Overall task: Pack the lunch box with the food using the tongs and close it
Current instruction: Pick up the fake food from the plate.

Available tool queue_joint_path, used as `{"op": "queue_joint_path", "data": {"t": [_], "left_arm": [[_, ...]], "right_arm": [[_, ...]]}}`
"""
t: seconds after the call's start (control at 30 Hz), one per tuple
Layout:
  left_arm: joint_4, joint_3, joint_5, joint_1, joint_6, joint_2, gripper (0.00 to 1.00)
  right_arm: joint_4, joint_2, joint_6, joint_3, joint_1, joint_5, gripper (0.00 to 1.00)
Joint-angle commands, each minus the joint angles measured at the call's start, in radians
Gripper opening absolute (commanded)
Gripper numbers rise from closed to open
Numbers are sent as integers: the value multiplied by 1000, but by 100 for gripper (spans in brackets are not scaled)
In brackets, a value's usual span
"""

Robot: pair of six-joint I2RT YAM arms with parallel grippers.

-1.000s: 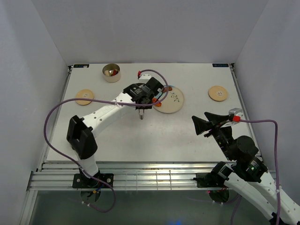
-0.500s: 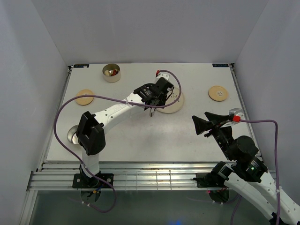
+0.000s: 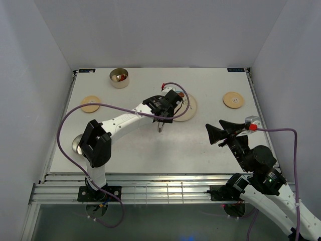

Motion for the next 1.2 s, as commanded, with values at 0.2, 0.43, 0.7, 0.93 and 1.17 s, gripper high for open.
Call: {"op": "queue_joint_path", "data": {"t": [0.2,0.43,0.7,0.93,1.17], "left_arm": [[-3,-17,17,1,-56,-63,54],[-6,-5,25,-2,-60,-39,54],[-7,24,20,-1,-59,-3,54],[-19,67,31,-1,-51,43,54],[-18,108,23,-1,-39,78,54]], "right_arm": [[41,1,-14,3,3,15,74],[40,-4,-14,4,5,15,74],[38,-7,-14,6,3,9,74],[40,-15,-14,6,3,8,74],[40,-10,-12,6,3,3,74]]}}
